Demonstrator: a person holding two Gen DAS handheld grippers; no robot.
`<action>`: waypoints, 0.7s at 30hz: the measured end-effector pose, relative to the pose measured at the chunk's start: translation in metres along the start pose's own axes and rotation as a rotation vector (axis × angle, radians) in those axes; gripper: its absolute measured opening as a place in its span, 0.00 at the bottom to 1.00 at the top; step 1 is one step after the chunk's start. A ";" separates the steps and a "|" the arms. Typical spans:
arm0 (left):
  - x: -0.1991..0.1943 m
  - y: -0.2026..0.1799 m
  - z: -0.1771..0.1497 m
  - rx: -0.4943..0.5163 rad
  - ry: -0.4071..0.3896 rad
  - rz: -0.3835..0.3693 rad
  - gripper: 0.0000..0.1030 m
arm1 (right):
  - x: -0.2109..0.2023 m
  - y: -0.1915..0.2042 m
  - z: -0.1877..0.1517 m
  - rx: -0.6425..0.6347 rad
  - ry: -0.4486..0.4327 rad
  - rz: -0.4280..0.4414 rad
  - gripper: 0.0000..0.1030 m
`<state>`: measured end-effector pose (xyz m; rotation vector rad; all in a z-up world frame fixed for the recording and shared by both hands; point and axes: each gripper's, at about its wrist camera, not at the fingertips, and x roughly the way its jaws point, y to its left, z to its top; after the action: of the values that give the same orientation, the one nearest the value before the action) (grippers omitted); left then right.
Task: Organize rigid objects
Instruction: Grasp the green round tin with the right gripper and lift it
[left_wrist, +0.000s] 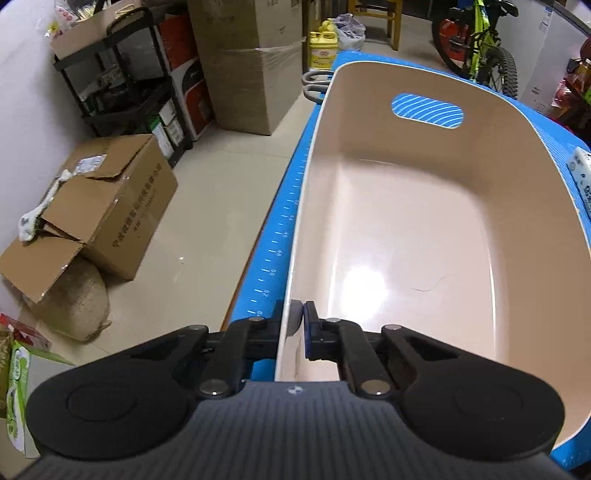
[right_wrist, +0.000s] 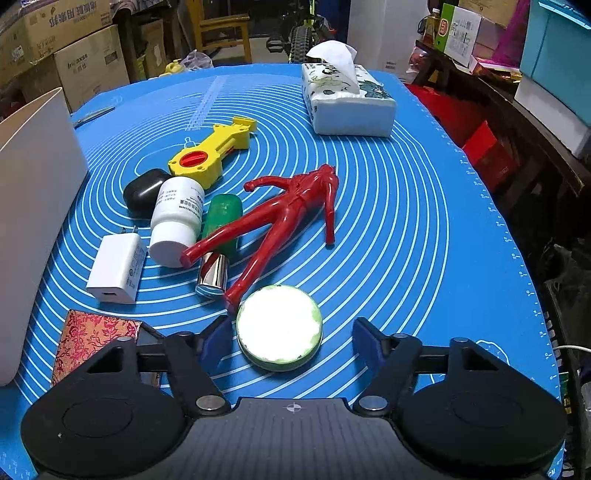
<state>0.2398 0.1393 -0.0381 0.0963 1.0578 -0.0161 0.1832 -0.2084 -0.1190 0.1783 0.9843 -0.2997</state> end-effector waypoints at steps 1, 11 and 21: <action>0.000 0.000 0.000 0.000 -0.001 0.001 0.11 | 0.000 0.000 0.000 0.001 -0.003 -0.001 0.66; 0.001 0.001 0.001 0.006 -0.001 0.000 0.11 | -0.013 0.007 -0.003 -0.039 -0.048 -0.032 0.52; 0.001 0.001 0.001 0.009 -0.004 0.001 0.11 | -0.077 0.036 0.020 -0.096 -0.226 0.000 0.52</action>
<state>0.2417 0.1397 -0.0385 0.1048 1.0539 -0.0196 0.1711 -0.1670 -0.0435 0.0556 0.7725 -0.2660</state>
